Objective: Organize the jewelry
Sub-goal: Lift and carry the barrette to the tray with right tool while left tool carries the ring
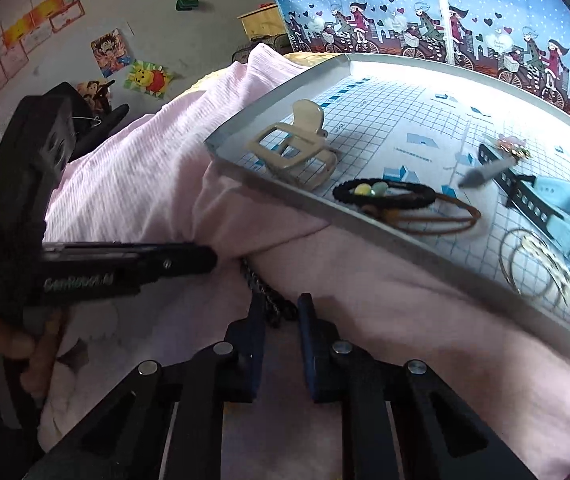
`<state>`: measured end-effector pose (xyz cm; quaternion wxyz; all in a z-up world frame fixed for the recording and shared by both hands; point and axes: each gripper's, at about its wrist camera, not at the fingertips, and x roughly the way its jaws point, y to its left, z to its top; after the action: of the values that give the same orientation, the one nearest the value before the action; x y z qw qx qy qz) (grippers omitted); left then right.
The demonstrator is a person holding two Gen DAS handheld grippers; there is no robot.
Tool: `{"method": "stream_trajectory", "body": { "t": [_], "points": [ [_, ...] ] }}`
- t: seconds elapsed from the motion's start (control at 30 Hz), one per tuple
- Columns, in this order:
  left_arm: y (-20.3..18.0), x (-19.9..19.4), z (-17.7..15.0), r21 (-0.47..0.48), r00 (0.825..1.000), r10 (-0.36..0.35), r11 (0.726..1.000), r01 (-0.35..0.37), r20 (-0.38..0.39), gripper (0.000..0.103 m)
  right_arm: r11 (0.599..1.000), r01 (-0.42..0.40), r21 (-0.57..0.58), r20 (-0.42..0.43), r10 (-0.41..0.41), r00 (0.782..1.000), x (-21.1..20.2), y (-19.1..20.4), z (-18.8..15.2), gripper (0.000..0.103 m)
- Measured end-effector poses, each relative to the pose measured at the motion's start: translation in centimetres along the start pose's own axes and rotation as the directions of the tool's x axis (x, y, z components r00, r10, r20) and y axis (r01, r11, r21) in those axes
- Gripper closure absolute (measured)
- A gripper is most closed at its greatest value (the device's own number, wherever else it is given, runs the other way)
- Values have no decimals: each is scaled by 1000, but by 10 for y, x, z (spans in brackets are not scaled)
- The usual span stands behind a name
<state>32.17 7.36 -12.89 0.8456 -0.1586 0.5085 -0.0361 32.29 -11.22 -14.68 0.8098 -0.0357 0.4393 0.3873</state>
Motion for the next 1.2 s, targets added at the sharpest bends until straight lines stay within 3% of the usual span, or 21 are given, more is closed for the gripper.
{"method": "stream_trajectory", "body": {
  "t": [0.3, 0.63, 0.8, 1.03, 1.2],
  "points": [
    [-3, 0, -1, 23, 1000, 8, 1000, -8, -3, 86, 999, 37, -1, -13, -37, 999, 0, 8, -4, 89],
    [-8, 4, -1, 31, 1000, 9, 999, -9, 1, 86, 1000, 5, 14, -4, -4, 1000, 11, 4, 2, 89],
    [-9, -6, -1, 22, 999, -30, 999, 29, 38, 86, 998, 57, -5, 52, -57, 997, -7, 14, -2, 90],
    [-29, -26, -3, 87, 991, -91, 993, 82, 99, 86, 992, 84, 95, 190, -101, 977, -49, 13, -7, 90],
    [-56, -49, -5, 251, 959, -141, 965, 78, 244, 86, 982, 124, 145, 290, -162, 943, -71, 3, 0, 90]
  ]
}}
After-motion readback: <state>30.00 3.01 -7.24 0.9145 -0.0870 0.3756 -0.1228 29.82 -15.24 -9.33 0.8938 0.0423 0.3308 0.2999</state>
